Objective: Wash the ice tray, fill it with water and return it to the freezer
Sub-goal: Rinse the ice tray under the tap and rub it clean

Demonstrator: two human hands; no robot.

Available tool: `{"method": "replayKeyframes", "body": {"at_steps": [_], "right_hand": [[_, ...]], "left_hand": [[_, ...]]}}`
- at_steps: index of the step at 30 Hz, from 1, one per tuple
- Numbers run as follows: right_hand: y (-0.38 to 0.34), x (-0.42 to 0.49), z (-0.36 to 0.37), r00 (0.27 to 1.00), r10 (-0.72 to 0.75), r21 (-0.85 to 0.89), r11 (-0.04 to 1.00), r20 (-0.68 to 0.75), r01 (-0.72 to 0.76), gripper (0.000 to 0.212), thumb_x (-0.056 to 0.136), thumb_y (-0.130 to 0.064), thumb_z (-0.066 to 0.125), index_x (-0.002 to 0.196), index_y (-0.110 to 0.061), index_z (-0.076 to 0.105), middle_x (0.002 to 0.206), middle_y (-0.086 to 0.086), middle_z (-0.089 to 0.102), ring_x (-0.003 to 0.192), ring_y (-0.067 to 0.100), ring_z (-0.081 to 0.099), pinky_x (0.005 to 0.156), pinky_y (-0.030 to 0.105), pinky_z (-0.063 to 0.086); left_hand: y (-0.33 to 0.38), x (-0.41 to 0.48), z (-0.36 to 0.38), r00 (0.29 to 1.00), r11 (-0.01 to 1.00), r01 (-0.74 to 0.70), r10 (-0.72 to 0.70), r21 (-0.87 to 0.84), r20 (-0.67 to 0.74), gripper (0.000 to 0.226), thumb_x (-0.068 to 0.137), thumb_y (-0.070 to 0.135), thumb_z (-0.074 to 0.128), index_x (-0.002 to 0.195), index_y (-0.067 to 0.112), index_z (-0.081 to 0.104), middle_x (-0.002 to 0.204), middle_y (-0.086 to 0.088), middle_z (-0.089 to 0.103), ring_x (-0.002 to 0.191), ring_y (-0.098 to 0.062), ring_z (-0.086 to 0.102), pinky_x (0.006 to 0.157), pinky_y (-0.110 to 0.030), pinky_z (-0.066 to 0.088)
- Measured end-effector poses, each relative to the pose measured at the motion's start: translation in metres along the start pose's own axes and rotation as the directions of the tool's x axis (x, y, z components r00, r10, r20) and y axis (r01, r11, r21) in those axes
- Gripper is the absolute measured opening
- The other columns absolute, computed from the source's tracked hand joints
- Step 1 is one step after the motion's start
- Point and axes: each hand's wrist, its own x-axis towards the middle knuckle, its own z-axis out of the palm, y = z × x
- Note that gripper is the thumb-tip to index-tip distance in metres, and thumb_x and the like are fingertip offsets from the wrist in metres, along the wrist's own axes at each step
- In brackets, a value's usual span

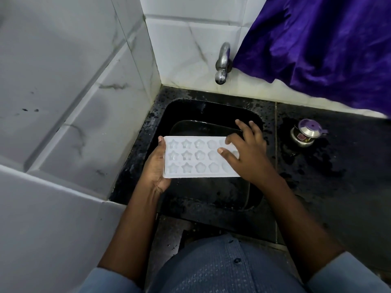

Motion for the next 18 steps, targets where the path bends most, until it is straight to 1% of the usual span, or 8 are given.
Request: {"method": "replayKeyframes", "body": {"at_steps": [2,4,7,9,12,15,18], "right_hand": [[-0.0036,-0.0001,0.0041,0.999,-0.002,-0.005,1.0,0.043,0.002,0.034,0.098,-0.064,0.052,0.113,-0.035,0.062,0.171,-0.001,0.02,0.158,0.024,-0.001,0.115,0.062,0.02],[-0.005,0.0004,0.0064,0.998,0.016,-0.002,1.0,0.059,-0.016,0.036,0.099,-0.064,0.051,0.116,-0.035,0.064,0.172,-0.002,0.019,0.158,0.022,-0.003,0.116,0.061,0.017],[-0.0026,-0.0013,0.0068,0.997,0.032,0.006,0.999,0.069,-0.032,0.04,0.098,-0.068,0.049,0.119,-0.038,0.066,0.172,-0.004,0.019,0.157,0.02,-0.004,0.117,0.06,0.014],[-0.0006,-0.0036,0.006,0.997,0.042,0.005,0.999,0.068,-0.042,0.04,0.098,-0.068,0.049,0.118,-0.04,0.068,0.171,-0.004,0.02,0.158,0.021,-0.003,0.118,0.06,0.013],[0.0012,-0.0048,0.0053,0.998,0.038,-0.033,0.999,0.041,-0.037,0.036,0.099,-0.065,0.052,0.117,-0.039,0.07,0.172,-0.002,0.021,0.158,0.026,-0.001,0.118,0.061,0.014],[0.0007,-0.0032,0.0047,0.999,0.028,-0.091,0.996,0.028,-0.025,0.041,0.099,-0.065,0.051,0.124,-0.036,0.067,0.172,0.001,0.019,0.158,0.029,0.0,0.117,0.062,0.017],[0.0004,-0.003,0.0049,0.999,0.028,-0.111,0.993,0.019,-0.026,0.042,0.1,-0.065,0.05,0.123,-0.035,0.067,0.171,0.002,0.021,0.158,0.031,0.002,0.116,0.062,0.018]], "left_hand": [[-0.0019,-0.0008,0.001,1.0,1.0,0.001,-0.001,0.002,0.005,0.074,0.108,0.066,0.035,0.146,0.009,0.062,0.137,-0.019,0.072,0.122,-0.037,0.072,0.088,-0.051,0.062],[-0.0033,-0.001,0.0013,1.0,1.0,-0.003,0.003,0.002,0.005,0.074,0.108,0.066,0.035,0.145,0.009,0.062,0.136,-0.019,0.073,0.12,-0.036,0.073,0.086,-0.05,0.063],[-0.0047,-0.0002,-0.0019,1.0,1.0,-0.006,0.006,-0.005,0.009,0.076,0.108,0.067,0.035,0.148,0.008,0.061,0.138,-0.019,0.072,0.124,-0.038,0.071,0.09,-0.052,0.061],[-0.0048,0.0002,-0.0045,1.0,1.0,-0.01,0.01,-0.008,0.014,0.076,0.107,0.068,0.036,0.148,0.008,0.06,0.138,-0.019,0.072,0.124,-0.038,0.071,0.089,-0.052,0.063],[-0.0056,-0.0004,-0.0064,1.0,1.0,-0.019,0.02,-0.008,0.024,0.076,0.106,0.069,0.037,0.147,0.009,0.061,0.138,-0.019,0.072,0.121,-0.036,0.073,0.083,-0.049,0.066],[-0.0061,-0.0004,-0.0046,0.999,1.0,-0.024,0.024,0.004,0.029,0.077,0.105,0.07,0.038,0.147,0.01,0.061,0.139,-0.019,0.072,0.123,-0.037,0.073,0.083,-0.049,0.066],[-0.0067,0.0003,-0.0048,0.999,1.0,-0.028,0.028,0.003,0.021,0.078,0.105,0.071,0.039,0.147,0.01,0.062,0.138,-0.019,0.072,0.122,-0.037,0.073,0.081,-0.049,0.066]]}}
